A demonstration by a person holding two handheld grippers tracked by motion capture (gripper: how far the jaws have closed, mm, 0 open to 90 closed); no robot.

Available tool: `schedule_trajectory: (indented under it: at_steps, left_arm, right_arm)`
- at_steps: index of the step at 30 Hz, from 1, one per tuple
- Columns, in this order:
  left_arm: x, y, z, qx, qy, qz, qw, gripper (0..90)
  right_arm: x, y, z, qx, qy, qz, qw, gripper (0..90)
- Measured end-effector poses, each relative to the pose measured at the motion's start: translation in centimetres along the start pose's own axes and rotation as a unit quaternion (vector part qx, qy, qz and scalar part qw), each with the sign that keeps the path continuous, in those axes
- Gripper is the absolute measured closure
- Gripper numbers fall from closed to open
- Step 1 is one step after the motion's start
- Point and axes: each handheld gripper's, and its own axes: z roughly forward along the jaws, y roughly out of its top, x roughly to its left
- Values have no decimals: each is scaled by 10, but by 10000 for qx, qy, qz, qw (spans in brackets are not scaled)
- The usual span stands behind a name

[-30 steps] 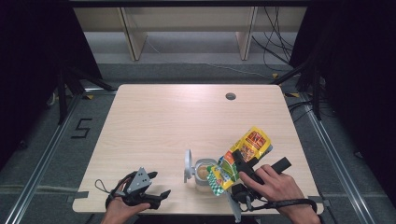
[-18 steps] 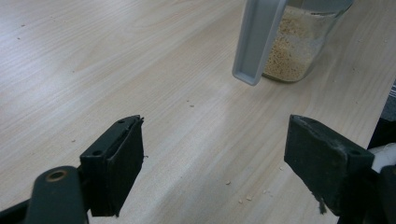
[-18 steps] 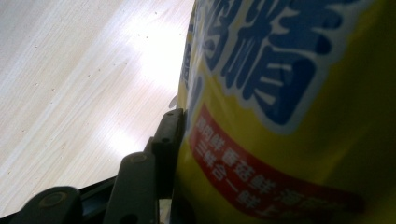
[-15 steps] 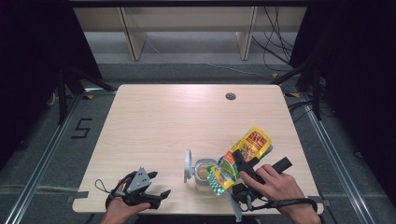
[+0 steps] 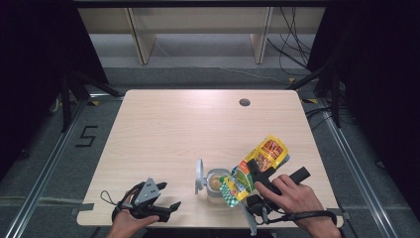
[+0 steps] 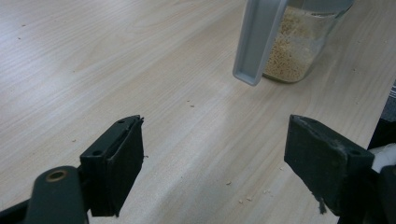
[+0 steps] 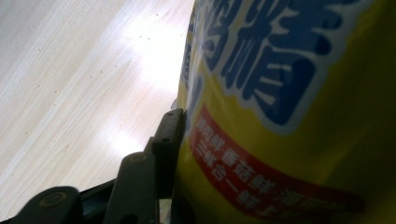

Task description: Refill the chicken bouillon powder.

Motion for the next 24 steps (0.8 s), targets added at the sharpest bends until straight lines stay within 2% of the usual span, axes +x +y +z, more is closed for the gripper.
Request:
schedule_trajectory:
  at_steps: [1,4,5,6,7,8,10,13,14,15,16,17,18,19,20,22,23,24]
  left_arm:
    - [-2,0,1,-122,-31,-157,9998,191]
    - [-2,0,1,-108,-30,-123,9999,191]
    - [0,0,-1,12,9,14,10000,191]
    - [-1,0,0,-66,-16,-66,10000,191]
    - [-1,0,0,-58,-13,-66,10000,191]
    - [0,0,-1,11,10,15,10000,191]
    - [0,0,-1,12,9,22,10000,191]
    - [0,0,0,12,10,16,10000,191]
    - [-1,0,0,-44,-8,-50,10000,191]
    - [-1,0,0,-59,-14,-69,10000,191]
    - [-1,0,0,-34,14,-70,10000,191]
    - [-1,0,0,-34,14,-70,10000,191]
    - [-1,-1,0,-24,33,-149,9999,191]
    - [-1,-1,0,-37,16,-147,9999,191]
    - [-2,-1,0,-33,26,-149,9999,191]
    - [-1,0,-1,9,-7,-121,9999,191]
    - [-3,-1,1,-117,-14,-236,9997,191]
    - [-3,-1,0,-100,-9,-265,9996,191]
  right_arm:
    - [0,0,0,-21,-5,-20,10000,575]
    - [0,0,0,-42,0,32,10000,575]
    - [1,0,0,-48,3,23,10000,575]
    - [1,-1,0,-60,47,1,10000,575]
    - [4,0,-1,5,119,276,9995,575]
    - [5,-2,-2,-4,107,381,9992,575]
    - [4,-3,-1,-75,84,321,9994,576]
    - [6,-7,0,-208,-29,446,9988,579]
    - [8,-8,1,-282,-29,665,9974,580]
    - [10,-8,1,-353,38,768,9964,581]
    - [8,-9,3,-409,19,630,9972,582]
    - [8,-9,3,-409,19,630,9972,582]
    - [14,-10,3,-381,130,933,9948,585]
    - [14,-11,3,-403,156,986,9942,587]
    - [14,-12,5,-567,80,1012,9932,588]
    - [16,-14,5,-688,122,1241,9898,589]
    - [16,-15,5,-719,120,1258,9894,590]
    - [16,-15,5,-721,139,1300,9888,591]
